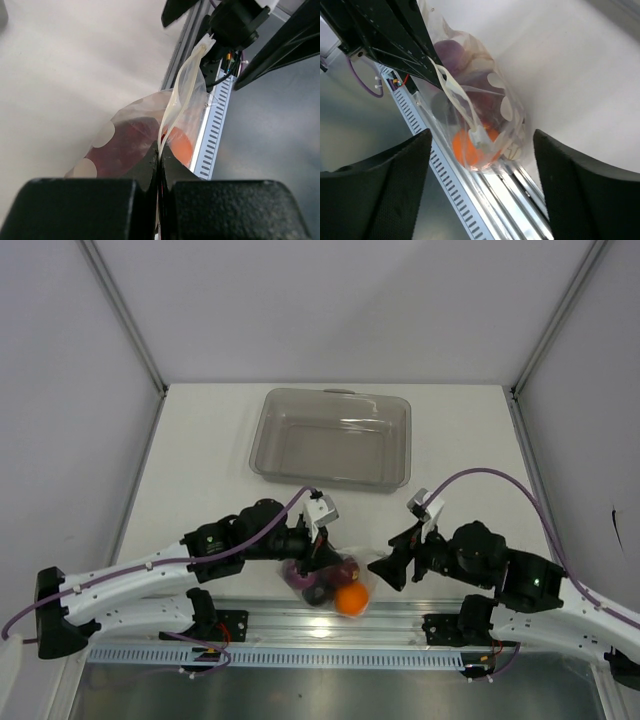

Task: Place the food in the zip-top bag and seal the zipper
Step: Zip the zipper food storage bag at the center of the board.

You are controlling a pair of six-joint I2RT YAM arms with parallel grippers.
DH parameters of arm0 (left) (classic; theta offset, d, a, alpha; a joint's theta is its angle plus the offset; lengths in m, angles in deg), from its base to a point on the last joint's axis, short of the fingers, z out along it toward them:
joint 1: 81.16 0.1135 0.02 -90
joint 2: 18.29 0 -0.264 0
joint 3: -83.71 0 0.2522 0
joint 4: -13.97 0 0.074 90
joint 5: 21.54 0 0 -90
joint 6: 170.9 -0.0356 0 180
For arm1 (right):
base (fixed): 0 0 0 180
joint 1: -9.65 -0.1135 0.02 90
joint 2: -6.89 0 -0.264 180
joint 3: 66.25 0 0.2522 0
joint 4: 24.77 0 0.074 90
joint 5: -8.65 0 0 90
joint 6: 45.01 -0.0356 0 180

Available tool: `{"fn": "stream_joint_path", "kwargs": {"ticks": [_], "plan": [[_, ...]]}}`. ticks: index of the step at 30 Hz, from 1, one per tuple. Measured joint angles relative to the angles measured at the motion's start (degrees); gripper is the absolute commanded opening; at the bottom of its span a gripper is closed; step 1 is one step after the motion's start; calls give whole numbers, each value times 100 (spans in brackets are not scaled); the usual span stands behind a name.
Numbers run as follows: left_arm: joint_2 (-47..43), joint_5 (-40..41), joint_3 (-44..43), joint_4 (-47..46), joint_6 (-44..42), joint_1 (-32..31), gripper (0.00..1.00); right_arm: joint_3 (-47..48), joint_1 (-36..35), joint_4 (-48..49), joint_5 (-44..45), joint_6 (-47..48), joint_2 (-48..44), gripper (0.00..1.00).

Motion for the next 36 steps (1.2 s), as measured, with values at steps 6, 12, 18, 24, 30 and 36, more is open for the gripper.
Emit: {"fn": "stream_joint_path", "kwargs": {"ticks": [6, 12, 18, 24, 30, 36], "plan": [[74, 256, -2, 33, 286, 0, 0, -1010, 131, 1056, -326, -28, -146, 77], [50, 350, -2, 61, 590, 24, 1, -1733, 186, 1832, -634, -24, -518, 74], [-35, 243, -2, 68, 730, 92, 1, -2240, 343, 2551, -964, 13, -1150, 46], [-238, 61, 7, 66, 793, 164, 1, -2494, 667, 3014, -1438, -44, -1163, 29], [-356, -109, 133, 59, 846, 195, 1, -2518, 846, 3379, -1751, -76, -916, 26], [-361, -175, 190, 13, 887, 203, 1, -2516, 1001, 3486, -1917, -42, -901, 0]]}}
